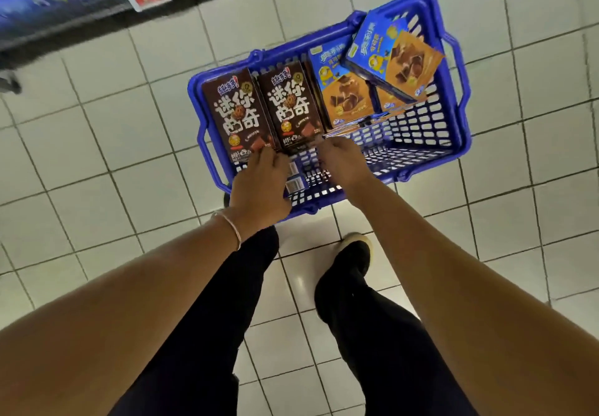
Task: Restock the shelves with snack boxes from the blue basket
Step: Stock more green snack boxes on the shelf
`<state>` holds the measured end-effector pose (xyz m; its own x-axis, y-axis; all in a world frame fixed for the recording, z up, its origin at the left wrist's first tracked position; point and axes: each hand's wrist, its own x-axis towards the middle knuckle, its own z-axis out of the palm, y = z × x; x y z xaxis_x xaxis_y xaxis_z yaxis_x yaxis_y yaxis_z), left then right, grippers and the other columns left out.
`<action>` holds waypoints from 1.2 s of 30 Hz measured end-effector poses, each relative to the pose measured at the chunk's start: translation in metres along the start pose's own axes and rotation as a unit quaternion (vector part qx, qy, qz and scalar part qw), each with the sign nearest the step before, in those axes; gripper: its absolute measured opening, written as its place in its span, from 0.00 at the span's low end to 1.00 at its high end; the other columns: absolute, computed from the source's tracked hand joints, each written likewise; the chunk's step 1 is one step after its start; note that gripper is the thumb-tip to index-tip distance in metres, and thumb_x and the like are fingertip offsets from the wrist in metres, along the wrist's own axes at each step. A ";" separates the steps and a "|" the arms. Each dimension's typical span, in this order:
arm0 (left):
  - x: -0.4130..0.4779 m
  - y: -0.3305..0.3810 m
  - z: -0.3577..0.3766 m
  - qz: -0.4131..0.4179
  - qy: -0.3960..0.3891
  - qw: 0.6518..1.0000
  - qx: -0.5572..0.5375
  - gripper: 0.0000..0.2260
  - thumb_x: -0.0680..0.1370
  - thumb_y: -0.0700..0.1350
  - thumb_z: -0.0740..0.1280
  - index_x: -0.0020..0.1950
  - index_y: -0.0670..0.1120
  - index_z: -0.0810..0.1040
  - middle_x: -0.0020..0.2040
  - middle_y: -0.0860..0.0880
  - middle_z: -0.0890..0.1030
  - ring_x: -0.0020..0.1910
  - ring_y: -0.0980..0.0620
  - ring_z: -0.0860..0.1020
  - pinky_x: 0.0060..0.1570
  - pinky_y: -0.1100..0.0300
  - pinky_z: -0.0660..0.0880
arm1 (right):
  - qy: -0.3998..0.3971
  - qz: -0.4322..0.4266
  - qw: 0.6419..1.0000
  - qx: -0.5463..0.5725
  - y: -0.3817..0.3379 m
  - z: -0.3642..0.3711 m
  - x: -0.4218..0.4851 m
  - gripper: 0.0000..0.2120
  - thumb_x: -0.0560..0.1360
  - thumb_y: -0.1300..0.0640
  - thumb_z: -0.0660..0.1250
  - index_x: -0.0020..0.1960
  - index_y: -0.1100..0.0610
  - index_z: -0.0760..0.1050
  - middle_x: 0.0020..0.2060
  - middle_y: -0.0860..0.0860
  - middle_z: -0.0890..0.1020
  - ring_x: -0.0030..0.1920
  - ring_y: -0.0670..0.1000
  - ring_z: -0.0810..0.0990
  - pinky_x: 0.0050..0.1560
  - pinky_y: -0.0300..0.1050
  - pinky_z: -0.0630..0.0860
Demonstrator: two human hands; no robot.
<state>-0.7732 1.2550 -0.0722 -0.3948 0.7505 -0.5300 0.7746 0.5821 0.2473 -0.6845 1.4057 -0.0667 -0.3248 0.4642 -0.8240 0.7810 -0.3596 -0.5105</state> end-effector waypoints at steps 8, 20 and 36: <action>-0.075 0.032 -0.146 0.043 0.077 0.992 -0.086 0.34 0.69 0.56 0.78 0.72 0.47 0.72 0.64 0.46 0.75 0.62 0.45 0.76 0.55 0.46 0.80 | -0.025 -0.024 0.997 0.067 -0.097 -0.049 -0.120 0.12 0.82 0.50 0.63 0.43 0.54 0.78 0.41 0.52 0.81 0.41 0.50 0.78 0.43 0.42 0.74; -0.230 0.121 -0.446 0.056 0.186 0.900 -0.390 0.34 0.70 0.39 0.82 0.73 0.46 0.72 0.60 0.45 0.80 0.56 0.51 0.81 0.56 0.53 0.80 | -0.159 -0.216 0.950 0.161 -0.257 -0.136 -0.389 0.26 0.84 0.38 0.53 0.60 0.55 0.82 0.50 0.54 0.87 0.49 0.53 0.87 0.47 0.46 0.83; -0.325 0.176 -0.712 0.137 0.353 0.615 -0.692 0.21 0.76 0.48 0.75 0.66 0.46 0.73 0.45 0.49 0.81 0.34 0.54 0.79 0.30 0.65 0.72 | -0.040 -0.515 0.852 0.088 -0.466 -0.191 -0.577 0.17 0.82 0.40 0.61 0.65 0.47 0.74 0.61 0.43 0.81 0.61 0.46 0.80 0.62 0.46 0.75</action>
<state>-0.8608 1.3363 0.7213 -0.8372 0.5447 0.0489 -0.1088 -0.2535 0.9612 -0.7590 1.4599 0.6934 -0.8304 0.5525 0.0725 -0.0296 0.0862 -0.9958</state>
